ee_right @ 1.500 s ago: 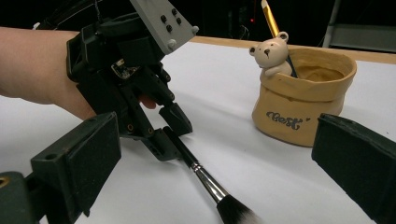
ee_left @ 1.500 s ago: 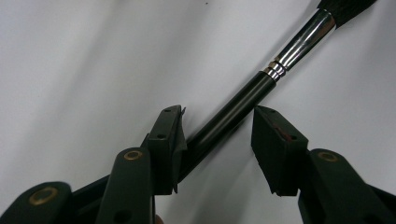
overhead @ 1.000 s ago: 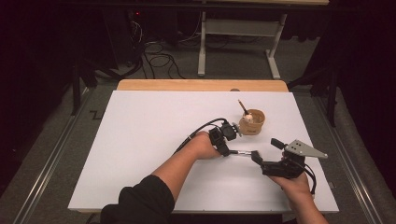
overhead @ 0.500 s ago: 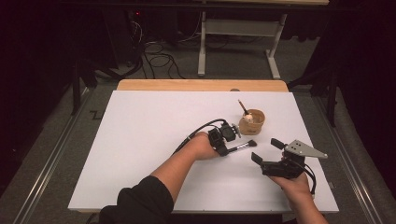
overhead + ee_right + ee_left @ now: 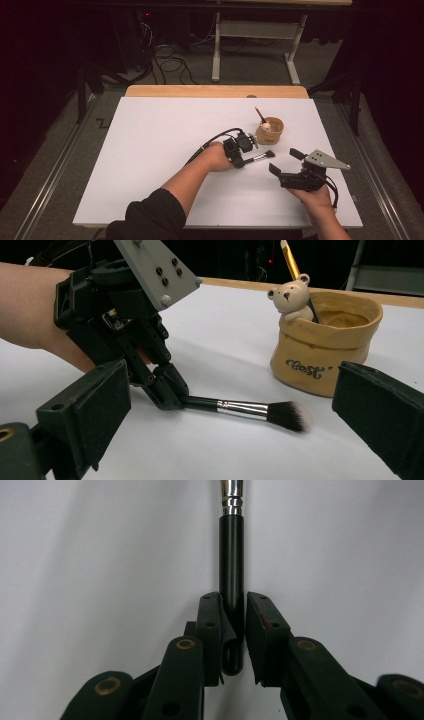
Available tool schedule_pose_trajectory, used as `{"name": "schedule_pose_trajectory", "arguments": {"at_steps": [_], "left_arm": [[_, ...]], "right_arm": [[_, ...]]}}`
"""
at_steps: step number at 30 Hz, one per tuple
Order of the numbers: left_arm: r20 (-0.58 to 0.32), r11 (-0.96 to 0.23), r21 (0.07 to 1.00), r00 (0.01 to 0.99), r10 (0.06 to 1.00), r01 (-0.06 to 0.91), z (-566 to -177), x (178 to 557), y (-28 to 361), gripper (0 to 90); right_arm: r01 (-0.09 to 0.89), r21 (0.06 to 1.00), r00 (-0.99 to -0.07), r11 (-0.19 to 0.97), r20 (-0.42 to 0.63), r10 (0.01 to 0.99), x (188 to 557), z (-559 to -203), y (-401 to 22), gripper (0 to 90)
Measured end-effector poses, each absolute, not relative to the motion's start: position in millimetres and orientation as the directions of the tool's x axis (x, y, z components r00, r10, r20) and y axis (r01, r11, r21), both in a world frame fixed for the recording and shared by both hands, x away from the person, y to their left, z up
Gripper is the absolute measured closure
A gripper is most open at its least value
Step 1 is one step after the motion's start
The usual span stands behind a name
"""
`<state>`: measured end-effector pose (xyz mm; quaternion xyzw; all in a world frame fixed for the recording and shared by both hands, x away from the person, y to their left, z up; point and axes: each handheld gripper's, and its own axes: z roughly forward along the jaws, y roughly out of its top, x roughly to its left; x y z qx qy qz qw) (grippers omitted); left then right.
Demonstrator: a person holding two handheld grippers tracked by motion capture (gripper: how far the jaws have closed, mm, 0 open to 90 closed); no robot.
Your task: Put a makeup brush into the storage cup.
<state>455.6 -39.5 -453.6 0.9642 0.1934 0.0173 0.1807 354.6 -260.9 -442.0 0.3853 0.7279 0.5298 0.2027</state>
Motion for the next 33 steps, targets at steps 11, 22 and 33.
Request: {"name": "schedule_pose_trajectory", "arguments": {"at_steps": [11,22,33], "left_arm": [[-0.038,-0.856,0.354,0.920,0.390,0.377,-453.7,455.7,-39.3,79.2],[-0.025,-0.849,0.367,0.916,0.400,0.381,-449.6,451.9,-36.5,79.4],[-0.012,-0.841,0.361,0.904,0.427,0.403,-440.7,441.9,-9.1,79.4]], "right_arm": [[0.346,0.927,-0.621,0.144,0.111,0.776,354.7,-442.1,-260.8,3.1],[0.349,0.926,-0.619,0.142,0.114,0.777,354.8,-442.1,-261.3,3.2],[0.349,0.925,-0.617,0.148,0.108,0.779,355.1,-442.5,-260.8,3.2]]}}
